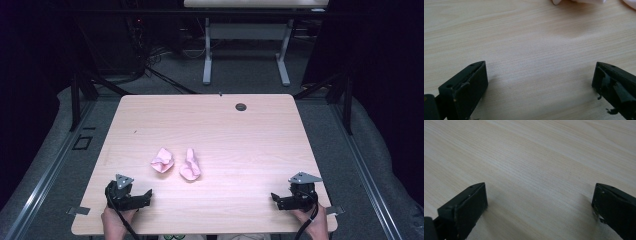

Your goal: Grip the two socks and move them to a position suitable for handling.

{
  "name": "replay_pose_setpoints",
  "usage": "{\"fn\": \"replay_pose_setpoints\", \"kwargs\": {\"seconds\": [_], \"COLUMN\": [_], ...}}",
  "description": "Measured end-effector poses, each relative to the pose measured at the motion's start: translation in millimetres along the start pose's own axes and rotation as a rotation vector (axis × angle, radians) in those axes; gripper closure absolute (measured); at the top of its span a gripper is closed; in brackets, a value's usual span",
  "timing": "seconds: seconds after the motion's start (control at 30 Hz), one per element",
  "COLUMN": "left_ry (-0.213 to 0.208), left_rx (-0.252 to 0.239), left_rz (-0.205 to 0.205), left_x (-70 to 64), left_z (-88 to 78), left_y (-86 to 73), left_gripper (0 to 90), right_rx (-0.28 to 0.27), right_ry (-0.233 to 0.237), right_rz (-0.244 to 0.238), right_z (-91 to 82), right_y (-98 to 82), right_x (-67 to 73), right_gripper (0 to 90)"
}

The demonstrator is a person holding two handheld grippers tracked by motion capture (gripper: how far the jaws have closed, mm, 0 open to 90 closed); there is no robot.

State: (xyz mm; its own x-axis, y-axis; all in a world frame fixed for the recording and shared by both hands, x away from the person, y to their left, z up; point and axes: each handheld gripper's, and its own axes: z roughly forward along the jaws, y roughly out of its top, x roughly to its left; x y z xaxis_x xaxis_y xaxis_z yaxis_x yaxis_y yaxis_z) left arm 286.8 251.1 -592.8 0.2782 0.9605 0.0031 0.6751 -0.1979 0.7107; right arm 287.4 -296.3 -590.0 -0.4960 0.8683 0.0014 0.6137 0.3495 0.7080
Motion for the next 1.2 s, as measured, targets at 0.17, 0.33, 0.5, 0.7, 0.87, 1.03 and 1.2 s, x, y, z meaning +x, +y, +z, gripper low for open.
{"fn": "replay_pose_setpoints", "kwargs": {"seconds": [0.17, 0.33, 0.5, 0.7, 0.87, 1.03, 1.2], "left_ry": [0.001, 0.003, 0.005, -0.006, -0.056, -0.078, -0.172], "left_rx": [0.002, 0.0, 0.001, 0.03, 0.067, 0.076, 0.069], "left_rz": [-0.001, -0.008, -0.01, -0.015, 0.0, 0.045, 0.084], "left_x": [-0.3, -0.8, -0.9, 2.2, 2.5, -4.8, -22.7], "left_z": [0.1, 0.5, 0.4, -1.5, -15.3, -24.3, -25.0], "left_y": [0.4, 0.6, 0.6, 3.1, 23.1, 43.8, 76.3], "left_gripper": [0.0, 0.0, 0.0, 0.1, 0.1, 0.1, 0.7], "right_rx": [0.0, 0.001, 0.002, 0.0, 0.001, 0.002, -0.002], "right_ry": [-0.019, -0.029, -0.029, -0.031, -0.032, -0.031, -0.035], "right_rz": [0.022, 0.03, 0.029, 0.034, 0.04, 0.04, 0.036], "right_z": [1.0, 1.0, 0.8, 1.1, 0.9, 0.8, 1.1], "right_y": [1.2, 1.2, 1.1, 1.4, 1.3, 1.2, 0.9], "right_x": [0.3, 0.5, 0.2, 0.0, 0.5, 0.4, 0.0], "right_gripper": [0.0, 0.0, 0.0, 0.0, 0.0, 0.0, 0.0]}}
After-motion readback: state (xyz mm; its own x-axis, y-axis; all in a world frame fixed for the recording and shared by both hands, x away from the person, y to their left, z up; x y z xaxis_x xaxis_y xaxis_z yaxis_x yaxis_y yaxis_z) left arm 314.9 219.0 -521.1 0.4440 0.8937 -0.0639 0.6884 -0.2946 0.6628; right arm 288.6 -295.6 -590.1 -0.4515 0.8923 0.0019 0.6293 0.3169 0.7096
